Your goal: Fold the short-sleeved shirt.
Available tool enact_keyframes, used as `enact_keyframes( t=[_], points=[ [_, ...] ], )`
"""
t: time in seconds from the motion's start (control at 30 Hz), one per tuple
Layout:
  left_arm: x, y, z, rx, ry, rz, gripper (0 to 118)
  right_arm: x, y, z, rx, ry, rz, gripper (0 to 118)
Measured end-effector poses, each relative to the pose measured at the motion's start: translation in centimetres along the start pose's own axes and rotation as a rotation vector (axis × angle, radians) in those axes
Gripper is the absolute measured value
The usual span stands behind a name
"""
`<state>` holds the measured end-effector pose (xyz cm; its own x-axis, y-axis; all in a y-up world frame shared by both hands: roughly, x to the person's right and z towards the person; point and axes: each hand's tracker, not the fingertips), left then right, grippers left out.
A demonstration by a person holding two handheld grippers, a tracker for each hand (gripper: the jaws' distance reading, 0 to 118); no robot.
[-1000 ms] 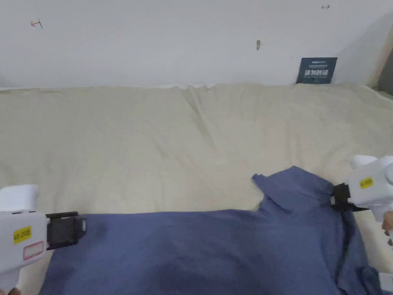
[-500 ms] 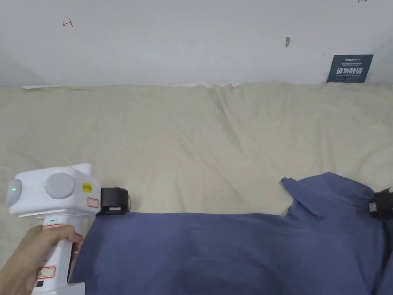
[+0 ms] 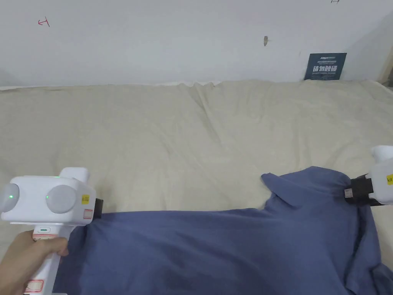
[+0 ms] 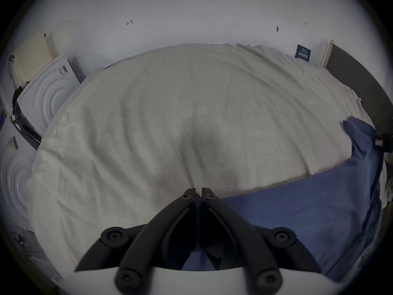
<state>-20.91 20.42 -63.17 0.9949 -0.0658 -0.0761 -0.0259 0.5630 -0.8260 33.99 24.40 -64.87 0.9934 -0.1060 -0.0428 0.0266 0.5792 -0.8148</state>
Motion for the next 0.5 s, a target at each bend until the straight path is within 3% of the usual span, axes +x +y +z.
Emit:
enact_keyframes(
  t=[0.17, 0.5],
  points=[
    [-1.4, -0.8, 6.0, 0.089, -0.102, 0.07, 3, 0.8, -0.5, 5.4, 0.071, 0.029, -0.013, 0],
    [-3.0, -9.6, 17.7, 0.229, -0.073, 0.003, 3, 1.8, -9.5, 17.0, 0.167, 0.075, 0.037, 0]
  ],
)
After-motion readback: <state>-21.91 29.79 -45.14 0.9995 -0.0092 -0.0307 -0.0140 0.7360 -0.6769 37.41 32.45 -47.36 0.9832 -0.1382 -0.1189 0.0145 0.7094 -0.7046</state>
